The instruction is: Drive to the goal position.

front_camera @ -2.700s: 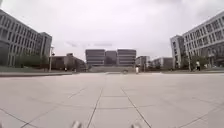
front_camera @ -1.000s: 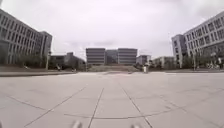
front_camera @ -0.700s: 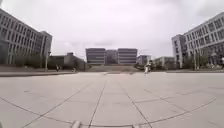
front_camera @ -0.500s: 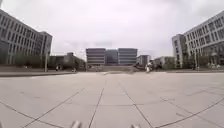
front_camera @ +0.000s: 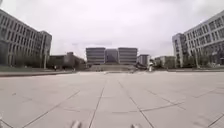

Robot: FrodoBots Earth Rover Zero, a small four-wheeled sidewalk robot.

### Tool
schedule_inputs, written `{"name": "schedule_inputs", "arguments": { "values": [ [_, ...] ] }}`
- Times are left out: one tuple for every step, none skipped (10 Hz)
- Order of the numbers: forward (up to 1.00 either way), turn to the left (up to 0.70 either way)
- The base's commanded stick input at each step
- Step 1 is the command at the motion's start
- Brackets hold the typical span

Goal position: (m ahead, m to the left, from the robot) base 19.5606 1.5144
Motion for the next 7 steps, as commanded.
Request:
{"name": "schedule_inputs", "arguments": {
  "values": [
    [0.70, 0.00],
    [0.70, 0.00],
    [0.70, 0.00],
    [0.70, 0.00],
    [0.70, 0.00],
    [0.70, 0.00],
    [0.70, 0.00]
  ]
}}
